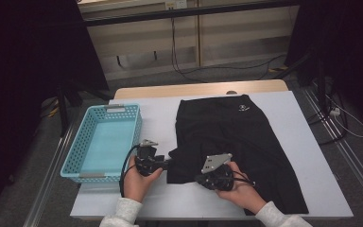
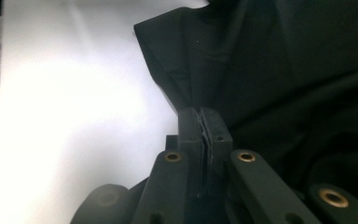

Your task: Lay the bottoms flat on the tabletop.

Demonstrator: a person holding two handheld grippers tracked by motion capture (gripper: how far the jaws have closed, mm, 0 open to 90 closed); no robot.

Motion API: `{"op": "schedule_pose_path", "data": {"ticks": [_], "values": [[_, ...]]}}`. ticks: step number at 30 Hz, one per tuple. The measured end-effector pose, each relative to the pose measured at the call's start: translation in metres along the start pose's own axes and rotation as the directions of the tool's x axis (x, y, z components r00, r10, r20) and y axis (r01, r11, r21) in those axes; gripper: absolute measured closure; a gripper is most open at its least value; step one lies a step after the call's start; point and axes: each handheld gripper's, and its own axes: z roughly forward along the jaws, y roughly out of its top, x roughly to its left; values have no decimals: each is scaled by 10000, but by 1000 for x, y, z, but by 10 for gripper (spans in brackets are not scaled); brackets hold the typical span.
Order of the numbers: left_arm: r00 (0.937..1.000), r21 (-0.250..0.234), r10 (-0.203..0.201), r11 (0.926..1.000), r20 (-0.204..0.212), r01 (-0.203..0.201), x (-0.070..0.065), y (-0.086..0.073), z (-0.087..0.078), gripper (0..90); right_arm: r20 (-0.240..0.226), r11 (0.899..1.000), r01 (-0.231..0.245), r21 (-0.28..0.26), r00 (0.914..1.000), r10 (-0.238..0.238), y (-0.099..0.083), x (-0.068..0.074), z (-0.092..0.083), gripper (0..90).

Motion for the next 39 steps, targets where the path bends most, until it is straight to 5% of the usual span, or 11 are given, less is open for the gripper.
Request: {"op": "schedule_pose_path", "data": {"ticks": [4, 10, 14, 16, 18, 19, 24, 30, 33, 39], "values": [[10000, -201, 4, 9998, 31, -3, 1, 2, -3, 473, -564, 9999, 115, 121, 9984, -108, -5, 4, -8, 849], [10000, -339, 5, 9994, -30, -7, 0, 3, -3, 431, -131, 9969, 214, -760, 9997, -225, 5, 10, -7, 586], [9998, -541, 96, 9985, -171, -105, 0, 4, -2, 356, -45, 9979, 520, -390, 9986, -522, 10, 15, 11, 555], [9996, -666, 204, 9975, -213, -218, 0, 4, -3, 310, 31, 9979, 557, -316, 9984, -557, 10, 16, 18, 595], [9995, -790, 261, 9965, -197, -275, 0, 4, -3, 279, 86, 9981, 555, -254, 9984, -553, 11, 15, 16, 823], [9994, -821, 261, 9962, -224, -279, 0, 4, -4, 273, 120, 9983, 558, -180, 9984, -556, 11, 14, 15, 865], [9997, -762, 176, 9969, -196, -191, 1, 4, -4, 258, -420, 9993, 367, 11, 9984, -367, 5, 14, 6, 879], [9997, -748, 187, 9970, -169, -199, 2, 5, -4, 259, -1498, 9979, 580, 290, 9873, -530, -2, 26, -7, 875], [9997, -722, 171, 9972, -188, -184, 2, 6, -3, 259, -1224, 9995, 289, -140, 9920, -304, 0, 26, -10, 697], [9997, -723, 160, 9972, -203, -174, 2, 5, -3, 259, -716, 9976, 144, -671, 9972, -192, 11, 21, -2, 521]]}}
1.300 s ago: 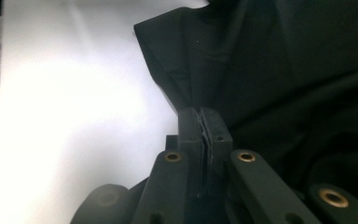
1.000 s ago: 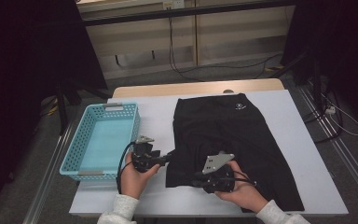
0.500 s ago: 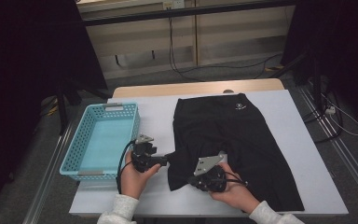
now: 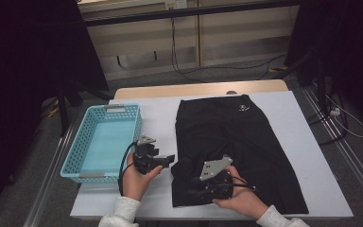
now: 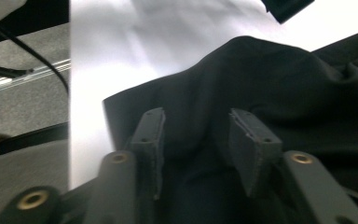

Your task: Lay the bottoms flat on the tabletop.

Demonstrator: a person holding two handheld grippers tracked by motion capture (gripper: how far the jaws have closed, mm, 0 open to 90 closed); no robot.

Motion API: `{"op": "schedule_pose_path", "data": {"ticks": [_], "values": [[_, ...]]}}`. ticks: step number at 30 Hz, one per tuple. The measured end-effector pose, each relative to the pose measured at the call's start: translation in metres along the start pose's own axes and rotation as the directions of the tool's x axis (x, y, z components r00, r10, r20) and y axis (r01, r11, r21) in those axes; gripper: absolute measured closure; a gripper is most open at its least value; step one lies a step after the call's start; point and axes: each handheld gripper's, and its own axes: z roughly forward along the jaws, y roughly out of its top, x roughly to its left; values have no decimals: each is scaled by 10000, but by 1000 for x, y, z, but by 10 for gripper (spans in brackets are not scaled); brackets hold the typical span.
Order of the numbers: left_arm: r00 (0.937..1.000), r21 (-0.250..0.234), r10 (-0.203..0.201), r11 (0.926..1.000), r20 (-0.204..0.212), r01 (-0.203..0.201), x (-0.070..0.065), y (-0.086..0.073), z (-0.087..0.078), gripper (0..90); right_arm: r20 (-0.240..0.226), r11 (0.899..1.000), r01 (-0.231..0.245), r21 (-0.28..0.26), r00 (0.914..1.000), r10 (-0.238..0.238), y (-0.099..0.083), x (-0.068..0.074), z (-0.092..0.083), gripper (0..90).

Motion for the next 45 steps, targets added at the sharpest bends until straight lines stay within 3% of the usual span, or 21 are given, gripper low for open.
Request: {"op": "schedule_pose_path", "data": {"ticks": [4, 6, 8, 10, 16, 22, 33, 35, 37, 40, 45], "values": [[10000, 19, 19, 10000, -6, -19, -1, -1, 1, 259, 28, 9994, 264, 224, 9996, -265, 2, 1, 19, 501], [10000, -4, 43, 10000, -16, -43, -1, -1, 1, 264, 199, 9984, 440, 364, 9988, -447, 1, 5, 24, 612], [10000, -22, 73, 10000, -45, -73, -1, -2, 2, 283, 250, 9980, 441, 458, 9987, -453, 2, 4, 22, 837], [9999, -12, 126, 9999, 17, -126, -1, -2, 2, 296, 153, 9980, 291, 553, 9994, -300, 1, 1, 19, 888], [9999, -233, 25, 9997, 138, -22, -2, 1, 4, 379, -223, 9959, 317, 847, 9993, -299, -5, 2, 6, 896], [9987, -69, -244, 9997, 437, 248, 1, 4, 13, 450, -551, 9958, 115, 910, 9985, -65, -14, 2, -5, 889], [9969, 392, -346, 9987, 706, 319, -6, 8, 33, 588, -258, 9968, 41, 799, 9997, -21, -16, 5, -5, 873], [9939, 575, -488, 9974, 987, 432, -7, 8, 35, 691, -266, 9969, 50, 791, 9996, -29, -16, 5, -5, 872], [9953, 585, -323, 9979, 909, 270, -10, 8, 37, 748, -277, 9970, 76, 774, 9996, -55, -16, 4, -5, 872], [9927, 692, -540, 9965, 1075, 467, -11, 8, 40, 886, -280, 9971, 66, 760, 9996, -45, -15, 4, -4, 871], [9926, 782, -732, 9948, 971, 658, -8, 10, 32, 899, -230, 9975, 130, 696, 9997, -115, -15, 5, -4, 818]]}}
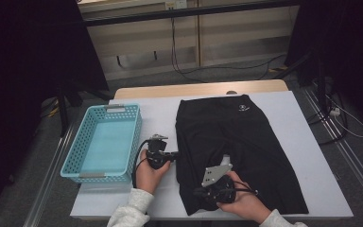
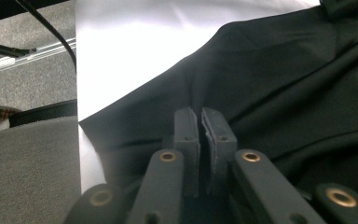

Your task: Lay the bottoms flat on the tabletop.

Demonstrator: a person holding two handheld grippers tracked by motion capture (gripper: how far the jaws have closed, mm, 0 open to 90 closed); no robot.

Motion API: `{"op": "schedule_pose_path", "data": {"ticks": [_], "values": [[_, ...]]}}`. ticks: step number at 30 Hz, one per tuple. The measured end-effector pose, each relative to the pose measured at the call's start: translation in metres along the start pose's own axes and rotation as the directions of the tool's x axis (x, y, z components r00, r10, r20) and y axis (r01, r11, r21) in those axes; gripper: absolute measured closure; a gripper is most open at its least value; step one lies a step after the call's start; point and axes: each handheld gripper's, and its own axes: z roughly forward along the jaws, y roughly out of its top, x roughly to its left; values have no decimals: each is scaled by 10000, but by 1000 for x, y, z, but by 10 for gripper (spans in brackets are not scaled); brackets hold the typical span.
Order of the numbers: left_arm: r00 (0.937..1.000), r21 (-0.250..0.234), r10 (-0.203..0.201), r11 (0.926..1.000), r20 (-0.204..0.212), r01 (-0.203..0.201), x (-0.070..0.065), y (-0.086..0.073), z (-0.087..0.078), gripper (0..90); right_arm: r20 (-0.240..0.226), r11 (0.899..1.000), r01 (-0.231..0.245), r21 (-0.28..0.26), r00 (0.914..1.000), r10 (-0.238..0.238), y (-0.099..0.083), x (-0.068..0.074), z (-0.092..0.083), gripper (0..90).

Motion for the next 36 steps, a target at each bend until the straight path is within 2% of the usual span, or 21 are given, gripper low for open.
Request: {"op": "schedule_pose_path", "data": {"ticks": [4, 8, 10, 14, 18, 19, 21, 23, 24, 25, 29, 32, 34, 36], "values": [[9992, -233, -290, 9993, -282, 284, 8, -3, -14, 899, 175, 9998, -175, -110, 9997, 177, 2, -1, -4, 668], [9980, -359, -469, 9983, -435, 454, 15, -5, -20, 898, 733, 9958, -500, -763, 9958, 557, 6, -12, -22, 580], [9983, -352, -491, 9982, -329, 479, 15, -6, -19, 895, 1222, 9931, -684, -954, 9893, 798, 5, -22, -30, 579], [9986, -219, -424, 9989, -303, 417, 12, -8, -12, 889, 2107, 9870, -1220, -1051, 9672, 1420, -2, -39, -40, 590], [9987, -158, -396, 9991, -320, 391, 13, -8, -10, 875, 2697, 9842, -1594, -767, 9470, 1744, -11, -49, -33, 631], [9988, -148, -385, 9992, -290, 380, 13, -8, -10, 869, 2764, 9836, -1666, -693, 9441, 1794, -12, -50, -30, 638], [9989, -164, -338, 9993, -311, 333, 12, -9, -10, 870, 2918, 9836, -1757, -419, 9394, 1802, -15, -52, -25, 724], [9993, -140, -261, 9996, -253, 258, 12, -9, -9, 870, 2789, 9806, -1930, -331, 9404, 1945, -16, -54, -22, 810], [9994, -121, -223, 9997, -259, 220, 12, -9, -9, 870, 2751, 9767, -2108, -392, 9374, 2134, -17, -55, -23, 844], [9994, -157, -222, 9996, -264, 217, 11, -9, -8, 872, 2680, 9771, -2094, -366, 9399, 2115, -17, -55, -24, 867], [9996, -271, -155, 9995, -254, 148, 11, -8, -8, 889, 2377, 9731, -2296, -169, 9445, 2270, -22, -51, -32, 874], [9997, -233, -99, 9997, -238, 93, 11, -8, -8, 891, 1977, 9653, -2610, -101, 9458, 2578, -28, -47, -41, 872], [9997, -198, -49, 9998, -238, 45, 10, -8, -6, 887, 1900, 9676, -2522, 93, 9505, 2459, -30, -43, -45, 857], [9997, -207, -62, 9998, -222, 58, 10, -8, -7, 877, 1922, 9678, -2517, 99, 9502, 2452, -31, -40, -46, 835]]}}
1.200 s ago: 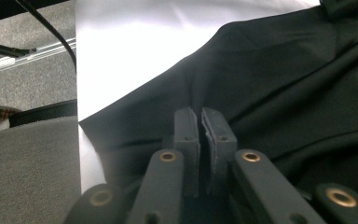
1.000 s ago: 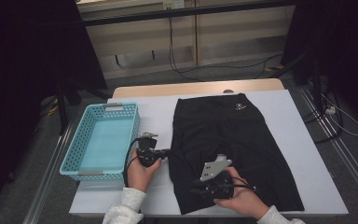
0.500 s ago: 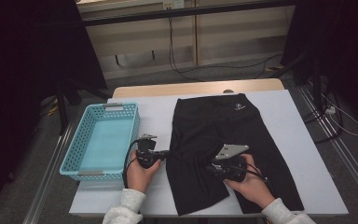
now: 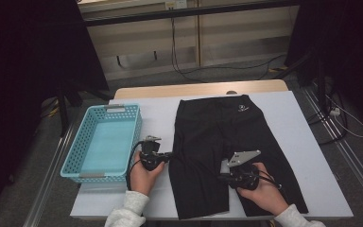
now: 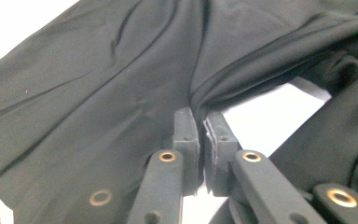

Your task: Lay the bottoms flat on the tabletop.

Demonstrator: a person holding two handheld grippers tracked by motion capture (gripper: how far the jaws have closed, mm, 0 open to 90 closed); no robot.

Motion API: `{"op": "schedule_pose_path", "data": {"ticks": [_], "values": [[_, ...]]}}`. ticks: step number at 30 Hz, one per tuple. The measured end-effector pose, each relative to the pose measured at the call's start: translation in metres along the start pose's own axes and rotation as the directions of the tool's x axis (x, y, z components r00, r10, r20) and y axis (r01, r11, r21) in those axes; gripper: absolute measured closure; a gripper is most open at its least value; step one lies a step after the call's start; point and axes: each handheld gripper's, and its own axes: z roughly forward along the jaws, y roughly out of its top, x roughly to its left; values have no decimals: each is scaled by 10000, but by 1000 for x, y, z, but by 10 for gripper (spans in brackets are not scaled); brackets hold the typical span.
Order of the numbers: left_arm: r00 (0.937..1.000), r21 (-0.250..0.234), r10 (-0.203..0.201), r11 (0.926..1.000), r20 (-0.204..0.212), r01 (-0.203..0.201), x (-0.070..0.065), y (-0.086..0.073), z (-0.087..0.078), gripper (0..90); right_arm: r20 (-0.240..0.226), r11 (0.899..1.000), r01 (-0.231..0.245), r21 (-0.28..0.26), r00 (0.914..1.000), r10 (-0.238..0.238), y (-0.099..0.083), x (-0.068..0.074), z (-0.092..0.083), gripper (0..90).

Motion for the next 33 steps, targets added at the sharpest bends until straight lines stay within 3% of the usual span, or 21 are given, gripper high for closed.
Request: {"op": "schedule_pose_path", "data": {"ticks": [3, 5, 9, 13, 14, 16, 18, 19, 21, 23, 28, 30, 33], "values": [[10000, -188, 12, 9998, -90, -14, -1, 1, -5, 809, 106, 9994, 76, -335, 9999, -73, 4, 1, -3, 740], [9998, -314, 73, 9995, -206, -79, -1, 1, -7, 723, 367, 9978, 138, -653, 9993, -114, 9, -1, -6, 729], [9990, -287, 269, 9992, -343, -279, -2, -1, -11, 608, 921, 9949, -113, -1003, 9955, 206, 18, -11, -6, 670], [9987, -238, 339, 9991, -382, -348, -2, -2, -15, 563, 1438, 9908, -141, -1349, 9890, 336, 28, -18, -1, 625], [9987, -265, 313, 9991, -412, -324, -2, -3, -15, 556, 1559, 9897, -37, -1429, 9874, 262, 29, -18, 2, 629], [9984, -194, 337, 9992, -451, -346, -2, -4, -14, 550, 1919, 9944, 82, -1053, 9813, 122, 31, -18, 12, 647], [9987, -172, 311, 9993, -403, -318, -2, -4, -14, 550, 1999, 9978, 157, -644, 9798, -25, 28, -20, 21, 763], [9988, -176, 311, 9993, -384, -318, -2, -4, -14, 549, 2037, 9981, 333, -522, 9788, -220, 26, -21, 23, 875], [9989, -108, 352, 9993, -322, -355, -3, -4, -15, 547, 2179, 9974, 495, -530, 9753, -369, 24, -23, 20, 886], [9989, -90, 336, 9994, -331, -339, -4, -5, -14, 545, 2710, 9964, 538, -651, 9620, -342, 24, -27, 14, 889], [9986, 81, 456, 9989, -257, -454, -9, -7, -8, 552, 3230, 9976, 470, -500, 9460, -283, 19, -35, 11, 889], [9987, 149, 461, 9988, -201, -458, -11, -7, -7, 590, 3025, 9983, 274, -521, 9531, -104, 17, -35, 12, 889], [9988, 257, 482, 9985, -26, -481, -16, -8, -4, 660, 3266, 9985, 461, -302, 9446, -338, 16, -34, 12, 892]]}}
